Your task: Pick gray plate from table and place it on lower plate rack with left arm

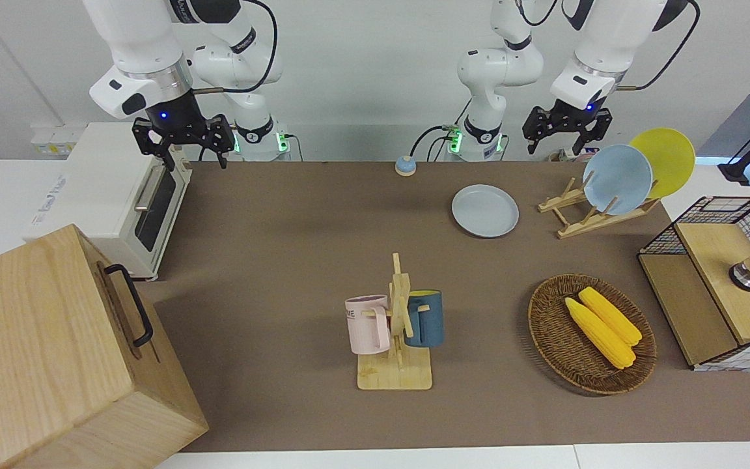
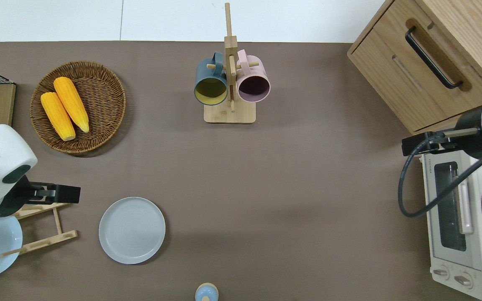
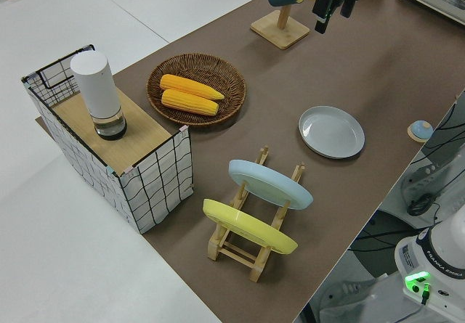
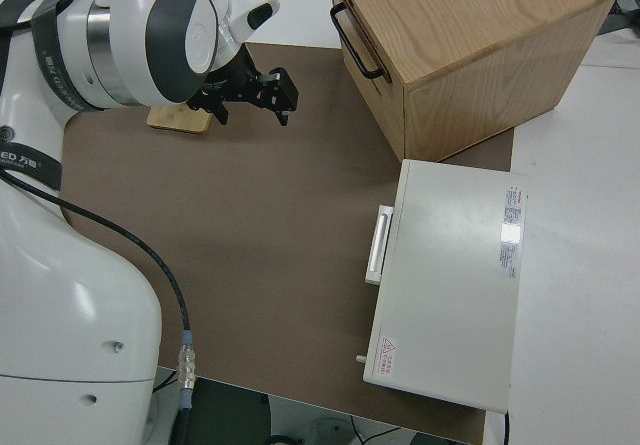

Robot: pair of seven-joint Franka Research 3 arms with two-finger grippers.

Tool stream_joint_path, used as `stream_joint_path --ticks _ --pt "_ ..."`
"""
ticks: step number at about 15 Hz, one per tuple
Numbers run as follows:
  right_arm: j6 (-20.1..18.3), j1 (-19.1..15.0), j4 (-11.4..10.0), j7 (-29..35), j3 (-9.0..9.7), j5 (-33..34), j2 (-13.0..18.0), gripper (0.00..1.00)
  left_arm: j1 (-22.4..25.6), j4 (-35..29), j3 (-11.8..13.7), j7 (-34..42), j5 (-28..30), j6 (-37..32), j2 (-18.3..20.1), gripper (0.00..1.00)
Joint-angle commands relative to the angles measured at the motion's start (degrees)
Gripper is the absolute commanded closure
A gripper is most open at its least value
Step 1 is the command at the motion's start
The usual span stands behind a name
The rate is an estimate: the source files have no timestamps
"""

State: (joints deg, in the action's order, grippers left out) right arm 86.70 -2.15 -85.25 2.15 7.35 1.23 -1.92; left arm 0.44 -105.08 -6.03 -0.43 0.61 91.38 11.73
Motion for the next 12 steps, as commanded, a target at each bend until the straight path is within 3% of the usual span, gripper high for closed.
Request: stream_joint_path --ticks 1,12 --pt "-0.9 -1.3 1.2 0.8 1.18 0.2 -0.5 0.017 -1.1 -4.1 0.1 -0.5 -1.0 2.5 0.6 0.00" --pt "-0.9 -1.3 1.2 0.8 1.18 0.2 -0.5 0.017 -0.6 -20.2 0.2 -0.3 -1.5 18.3 0.8 0.00"
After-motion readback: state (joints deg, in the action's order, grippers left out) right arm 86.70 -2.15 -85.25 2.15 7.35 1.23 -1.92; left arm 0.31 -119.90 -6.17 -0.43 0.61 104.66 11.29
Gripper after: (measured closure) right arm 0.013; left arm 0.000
